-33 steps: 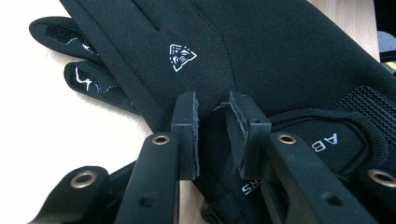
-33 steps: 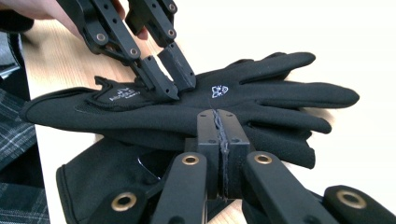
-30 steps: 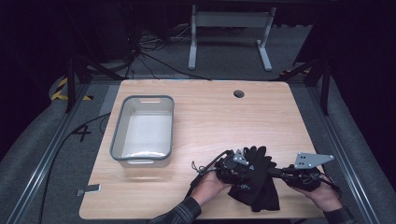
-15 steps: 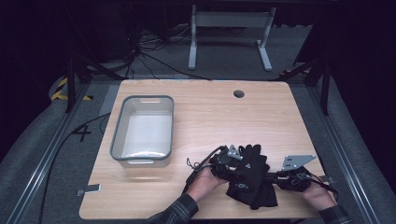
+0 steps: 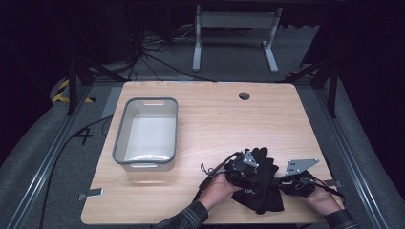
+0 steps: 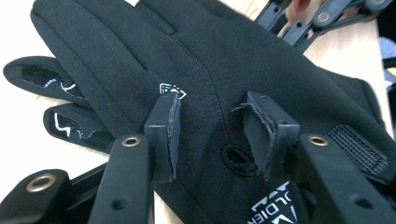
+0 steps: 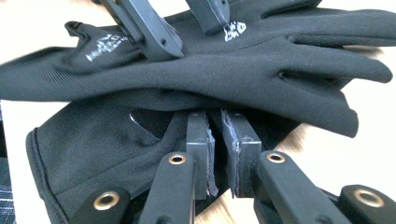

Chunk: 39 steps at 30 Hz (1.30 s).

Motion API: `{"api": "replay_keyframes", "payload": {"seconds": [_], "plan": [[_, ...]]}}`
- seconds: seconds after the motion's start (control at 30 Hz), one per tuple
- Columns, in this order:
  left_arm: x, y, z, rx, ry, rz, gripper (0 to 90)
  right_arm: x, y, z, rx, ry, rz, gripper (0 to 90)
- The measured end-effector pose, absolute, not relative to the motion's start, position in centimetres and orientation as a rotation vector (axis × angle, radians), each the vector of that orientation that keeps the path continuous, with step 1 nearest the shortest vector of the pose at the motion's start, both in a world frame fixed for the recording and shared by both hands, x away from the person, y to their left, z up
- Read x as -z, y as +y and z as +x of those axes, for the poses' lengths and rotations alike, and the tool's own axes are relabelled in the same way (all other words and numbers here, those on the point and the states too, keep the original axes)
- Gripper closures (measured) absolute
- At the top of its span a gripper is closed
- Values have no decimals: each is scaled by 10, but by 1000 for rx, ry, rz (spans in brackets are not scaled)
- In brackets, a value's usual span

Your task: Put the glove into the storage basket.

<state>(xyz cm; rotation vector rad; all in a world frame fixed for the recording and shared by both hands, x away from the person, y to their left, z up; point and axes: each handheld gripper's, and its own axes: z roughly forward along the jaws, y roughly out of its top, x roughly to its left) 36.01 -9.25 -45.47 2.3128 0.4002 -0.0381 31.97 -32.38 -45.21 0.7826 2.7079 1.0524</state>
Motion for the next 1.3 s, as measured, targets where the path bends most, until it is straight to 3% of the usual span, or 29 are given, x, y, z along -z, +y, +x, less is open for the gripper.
{"api": "replay_keyframes", "payload": {"seconds": [0.07,0.13,0.2,0.57,0.8,1.3], "plan": [[456,-94,360,24,399,2328,657,452,-324,320,-1057,2706,782,814],[456,-95,359,-47,384,2351,807,452,-324,320,-1058,2707,781,813],[456,-97,357,-74,369,2365,897,452,-325,319,-1056,2708,779,808],[444,-90,358,-38,365,2321,900,448,-331,316,-1069,2715,773,772],[444,-89,354,5,350,2318,682,451,-329,316,-1060,2731,774,760],[440,-80,339,74,302,2323,501,451,-328,316,-1059,2732,768,759]]}}
